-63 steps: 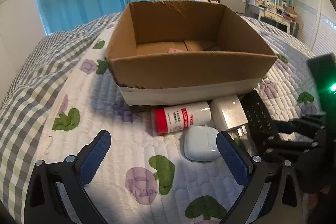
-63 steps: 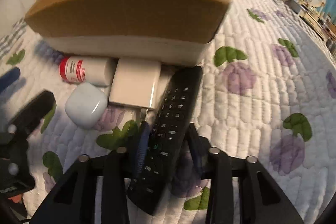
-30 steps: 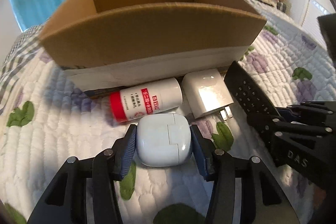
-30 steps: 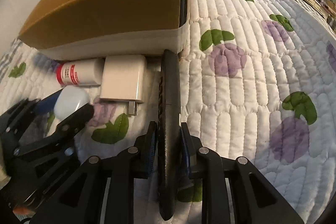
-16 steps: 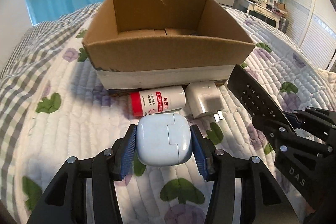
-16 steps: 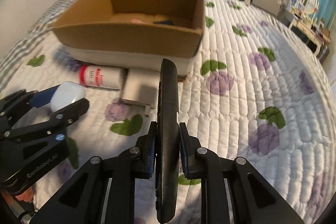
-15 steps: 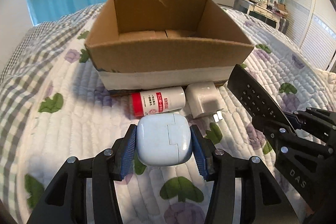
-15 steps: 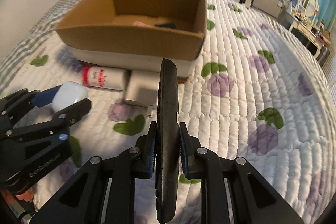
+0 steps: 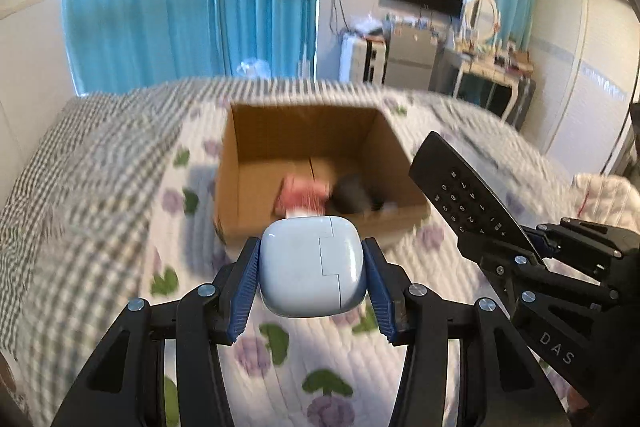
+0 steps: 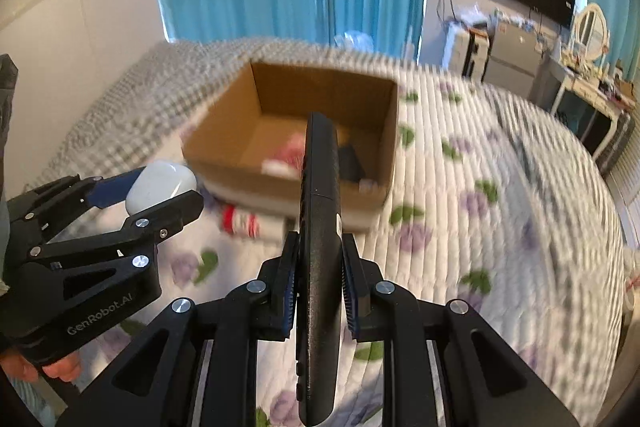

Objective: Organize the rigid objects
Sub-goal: 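Carry the remote and earbud case into the box and open both tools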

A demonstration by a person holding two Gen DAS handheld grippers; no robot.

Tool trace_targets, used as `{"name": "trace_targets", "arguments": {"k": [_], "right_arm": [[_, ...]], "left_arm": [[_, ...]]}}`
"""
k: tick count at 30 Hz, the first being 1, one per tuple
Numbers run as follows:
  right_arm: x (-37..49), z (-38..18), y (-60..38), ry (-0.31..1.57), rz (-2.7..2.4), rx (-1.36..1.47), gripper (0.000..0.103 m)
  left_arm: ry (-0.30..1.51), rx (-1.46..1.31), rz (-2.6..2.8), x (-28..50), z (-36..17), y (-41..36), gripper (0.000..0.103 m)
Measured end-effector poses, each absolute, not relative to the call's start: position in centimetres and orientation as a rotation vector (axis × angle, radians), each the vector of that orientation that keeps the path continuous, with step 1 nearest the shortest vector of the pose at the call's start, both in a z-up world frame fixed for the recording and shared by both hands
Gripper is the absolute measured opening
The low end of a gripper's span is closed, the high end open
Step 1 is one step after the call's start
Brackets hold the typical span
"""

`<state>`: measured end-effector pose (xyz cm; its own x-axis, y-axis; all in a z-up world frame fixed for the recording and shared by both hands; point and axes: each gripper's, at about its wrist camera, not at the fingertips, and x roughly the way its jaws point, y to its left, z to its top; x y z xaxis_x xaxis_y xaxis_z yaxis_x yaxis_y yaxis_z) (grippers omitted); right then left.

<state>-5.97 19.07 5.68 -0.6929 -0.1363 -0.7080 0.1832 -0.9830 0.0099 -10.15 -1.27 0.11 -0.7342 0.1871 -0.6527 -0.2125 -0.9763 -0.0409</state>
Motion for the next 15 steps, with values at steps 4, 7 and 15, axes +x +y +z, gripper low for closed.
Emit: {"name": "trace_targets", "arguments": {"k": [4,7,15], "right_arm": [[-8.1,8.9,19.1,0.11,-2.749,1.055,0.018],[-10.4,10.6,19.1,0.106,-2.752,1.006,0.018],[-17.9,11.1,18.9,0.073,-2.75,0.973,0.018]], "left_arm": [[0.07,-0.966,2.788,-13.3,3.0,-1.7,0.051],[0.11,-0.916,2.839,-15.7,4.2,-1.7,0.051],[0.183,-0.964,2.847,-23.9,1.5,0.0,0.051]]}}
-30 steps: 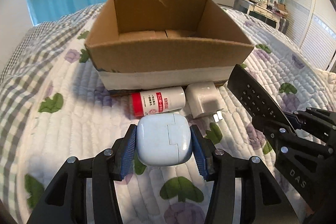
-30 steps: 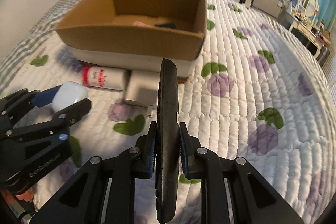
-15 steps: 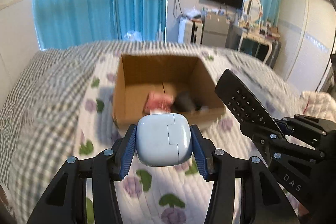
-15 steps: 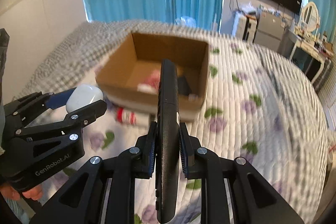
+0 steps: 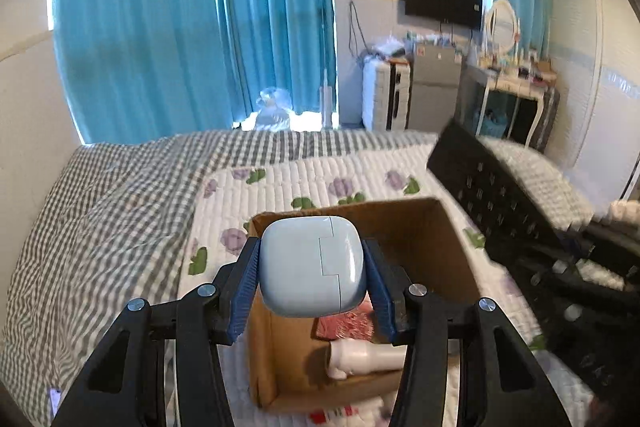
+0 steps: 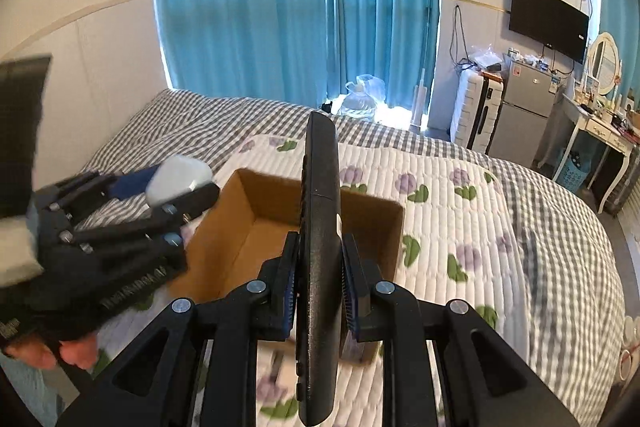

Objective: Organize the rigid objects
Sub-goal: 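Carry the remote and earbud case into the box and open both tools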

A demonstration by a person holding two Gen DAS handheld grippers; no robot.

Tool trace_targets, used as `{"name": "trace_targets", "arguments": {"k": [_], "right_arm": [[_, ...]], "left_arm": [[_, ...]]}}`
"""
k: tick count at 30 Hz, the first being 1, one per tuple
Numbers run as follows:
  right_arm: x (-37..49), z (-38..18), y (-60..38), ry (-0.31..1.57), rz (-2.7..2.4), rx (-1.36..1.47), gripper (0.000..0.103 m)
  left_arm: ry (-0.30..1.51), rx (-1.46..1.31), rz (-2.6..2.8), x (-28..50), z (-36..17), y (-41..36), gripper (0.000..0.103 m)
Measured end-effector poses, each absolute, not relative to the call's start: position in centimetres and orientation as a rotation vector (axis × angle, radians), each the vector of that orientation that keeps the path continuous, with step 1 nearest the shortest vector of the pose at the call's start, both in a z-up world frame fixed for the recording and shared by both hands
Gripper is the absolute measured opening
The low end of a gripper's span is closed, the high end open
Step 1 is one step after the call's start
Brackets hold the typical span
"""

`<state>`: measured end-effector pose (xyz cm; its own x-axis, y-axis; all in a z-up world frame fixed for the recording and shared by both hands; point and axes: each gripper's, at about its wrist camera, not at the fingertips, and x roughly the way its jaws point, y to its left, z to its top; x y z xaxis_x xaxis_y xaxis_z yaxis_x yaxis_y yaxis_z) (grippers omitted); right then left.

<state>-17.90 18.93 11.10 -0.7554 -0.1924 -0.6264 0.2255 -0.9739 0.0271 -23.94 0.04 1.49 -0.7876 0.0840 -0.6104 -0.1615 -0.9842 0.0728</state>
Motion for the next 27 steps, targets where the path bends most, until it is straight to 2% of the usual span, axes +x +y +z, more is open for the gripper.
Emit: {"name": "trace_targets", "arguments": {"k": [6,11,15,17,27], "right_arm": [[-21.7,8.4,19.7,0.057,-2.74,1.021,0.018],[-23.3,5.5,21.0,0.049,-2.721,1.081,0.018],[-23.8,4.4,21.6,0.038,-2.712,1.109,0.018],[-23.7,4.4,21.7,0.034,-2.712,1.111,0.018],[-23.3,4.4,20.0,0.026,-2.687,1.099,0.018]], "left_arm": [[0.223,-1.078,2.801,-27.2,-3.8,1.4,0.051],[0.212,-1.136,2.78,-28.1,-6.0,1.9,0.051],[0.184,-1.144,2.761,-27.8,-6.0,2.0,0.053],[0.189,-1.132,2.777,-27.3,-5.5,1.8,0.061],[0.151,-1.053,2.868,-25.3,-1.8,-1.2,0.061]]}}
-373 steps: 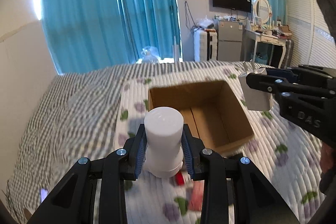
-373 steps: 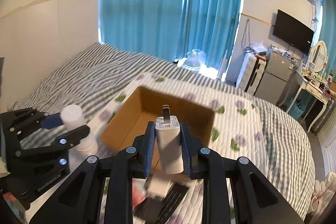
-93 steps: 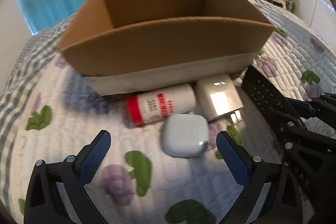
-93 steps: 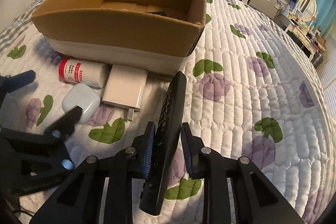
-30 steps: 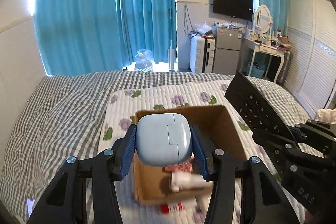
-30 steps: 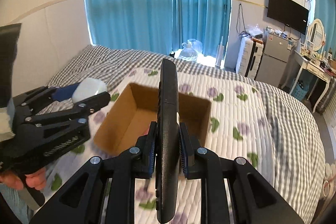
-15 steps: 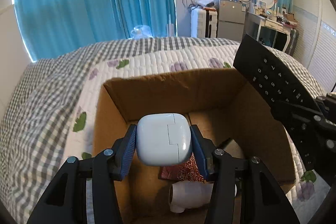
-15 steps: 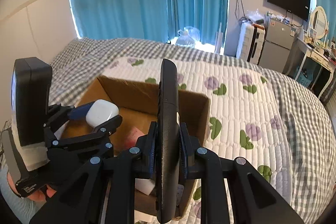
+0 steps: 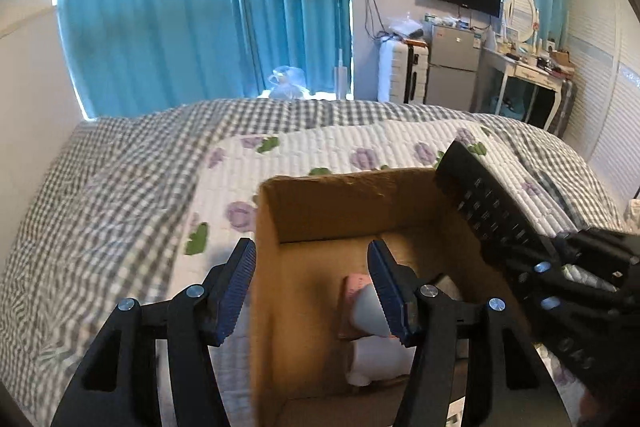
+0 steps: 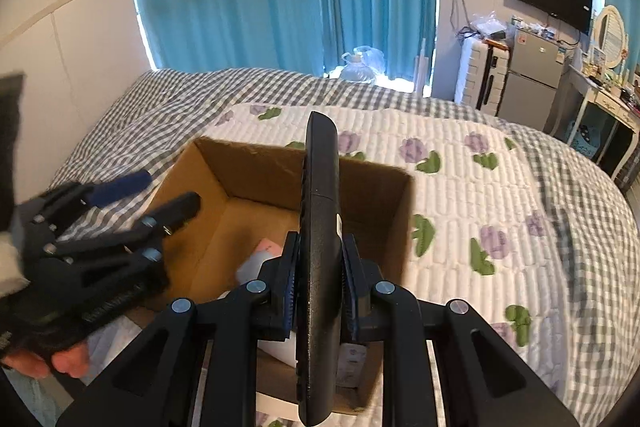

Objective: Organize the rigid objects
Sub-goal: 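Carry the remote and earbud case into the box and open both tools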

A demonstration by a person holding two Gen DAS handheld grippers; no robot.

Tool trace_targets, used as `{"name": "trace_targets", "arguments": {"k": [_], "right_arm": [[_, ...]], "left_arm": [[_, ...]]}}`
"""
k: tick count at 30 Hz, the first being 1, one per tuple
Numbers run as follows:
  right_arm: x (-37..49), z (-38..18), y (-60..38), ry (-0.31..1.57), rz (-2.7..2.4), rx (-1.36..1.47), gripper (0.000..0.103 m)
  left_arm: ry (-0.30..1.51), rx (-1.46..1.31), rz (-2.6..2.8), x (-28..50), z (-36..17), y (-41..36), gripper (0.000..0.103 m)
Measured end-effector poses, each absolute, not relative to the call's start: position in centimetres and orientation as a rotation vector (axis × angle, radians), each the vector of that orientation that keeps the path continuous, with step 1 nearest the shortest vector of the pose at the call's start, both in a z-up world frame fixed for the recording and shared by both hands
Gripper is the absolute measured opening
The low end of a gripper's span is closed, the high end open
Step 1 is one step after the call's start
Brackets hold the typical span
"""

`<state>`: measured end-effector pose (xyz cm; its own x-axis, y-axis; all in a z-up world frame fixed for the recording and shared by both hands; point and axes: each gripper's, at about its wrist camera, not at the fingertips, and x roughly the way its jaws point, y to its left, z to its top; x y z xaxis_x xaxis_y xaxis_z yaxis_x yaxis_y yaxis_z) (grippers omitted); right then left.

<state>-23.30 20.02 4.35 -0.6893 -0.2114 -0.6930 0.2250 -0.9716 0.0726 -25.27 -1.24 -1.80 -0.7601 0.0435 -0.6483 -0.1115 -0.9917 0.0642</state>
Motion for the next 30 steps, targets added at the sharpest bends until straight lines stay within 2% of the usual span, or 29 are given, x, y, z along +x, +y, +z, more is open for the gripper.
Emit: {"name": "trace_targets", "arguments": {"k": [12,15,17,20,22,25,28,30], "right_arm": [[-25.6,-1.0,18.1,0.004,-2.62,1.201,0.019],[-25.4,-0.5,18.6,-0.016,-2.643,1.189,0.025],[-24.9,0.4,19.0,-0.027,-2.661,1.169,0.034],[-23.5,2.6,19.9,-0.042,-2.703,1.121,0.034],[-22.4,4.1,20.3,-0.05,-2.719,1.099,0.034],[-20.5,6.5,21.1,-0.063,-2.746,1.072,0.047],[-18.0,8.7,21.4,-0.036,-2.77,1.039,0.052],[-16.4,9.9,21.3,-0.001,-2.795,1.022,0.06]], "left_arm": [[0.146,-1.012,2.9,-24.6,-2.3,-3.0,0.061],[0.158,-0.99,2.907,-24.2,-1.8,-2.9,0.061],[0.162,-0.98,2.913,-23.7,-1.3,-2.8,0.063],[0.141,-0.959,2.923,-22.2,-0.2,-3.0,0.071],[0.135,-0.948,2.927,-21.0,0.7,-2.9,0.071],[0.142,-0.924,2.924,-19.1,2.3,-2.8,0.077],[0.146,-0.884,2.931,-17.0,3.8,-2.8,0.082],[0.149,-0.857,2.93,-15.7,4.7,-2.9,0.089]]}}
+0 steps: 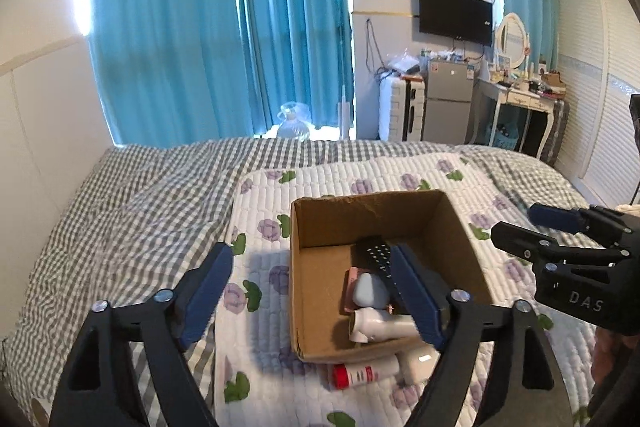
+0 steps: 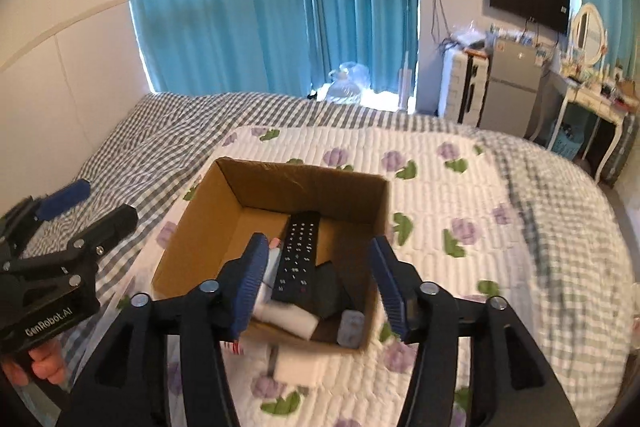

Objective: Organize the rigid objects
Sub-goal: 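Carry the remote and earbud case into the box and open both tools, then grasp the red-capped white bottle with the left tool while the right tool grasps the white charger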

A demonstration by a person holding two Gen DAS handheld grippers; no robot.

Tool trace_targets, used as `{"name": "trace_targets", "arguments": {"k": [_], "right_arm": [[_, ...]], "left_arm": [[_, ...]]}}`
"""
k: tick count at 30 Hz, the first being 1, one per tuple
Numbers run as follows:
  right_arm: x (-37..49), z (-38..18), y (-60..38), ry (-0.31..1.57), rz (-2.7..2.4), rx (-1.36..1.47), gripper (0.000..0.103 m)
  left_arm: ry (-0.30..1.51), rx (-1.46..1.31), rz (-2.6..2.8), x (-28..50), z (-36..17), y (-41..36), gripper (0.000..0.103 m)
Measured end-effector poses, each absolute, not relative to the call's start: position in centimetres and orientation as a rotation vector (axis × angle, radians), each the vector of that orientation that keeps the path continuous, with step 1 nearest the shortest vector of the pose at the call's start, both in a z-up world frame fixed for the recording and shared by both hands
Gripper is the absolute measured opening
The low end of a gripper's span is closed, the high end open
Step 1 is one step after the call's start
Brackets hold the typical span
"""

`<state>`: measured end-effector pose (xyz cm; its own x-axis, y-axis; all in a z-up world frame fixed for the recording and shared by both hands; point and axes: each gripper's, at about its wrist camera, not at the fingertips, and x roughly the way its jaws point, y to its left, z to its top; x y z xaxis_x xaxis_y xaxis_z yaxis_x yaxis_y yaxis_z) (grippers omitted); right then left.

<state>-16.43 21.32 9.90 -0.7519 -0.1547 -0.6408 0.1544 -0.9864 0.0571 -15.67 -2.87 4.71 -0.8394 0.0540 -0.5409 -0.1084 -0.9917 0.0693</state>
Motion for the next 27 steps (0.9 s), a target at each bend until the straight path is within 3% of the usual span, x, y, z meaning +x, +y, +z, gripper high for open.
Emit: {"name": "trace_targets", "arguments": {"k": [2,4,8,20,27], "right_arm": [[-15.0,10.8,21.5,0.016,-2.818,1.002,0.072],[-13.6,11.6,21.6,0.024,-2.846,0.993,0.077],[-11.6,11.8,21.9,0.018,-2.888,0.979,0.096],[-12.9,3.4,21.3,0.018,-2.832,1.14,0.098],[-13.7,-2.7,20.5,0.046,-2.73,1.307,0.098]], "left_arm": [[0.148,-0.831,2.943,-14.4,5.4,-2.9,0.099],[0.149,-0.806,2.967,-13.4,5.7,-2.8,0.103],[0.167,-0.822,2.986,-12.4,4.8,-2.8,0.103],[0.196,-0.975,2.978,-13.5,-3.3,-2.7,0.103],[0.118,-1.15,2.937,-14.4,-8.8,-4.6,0.103]]}}
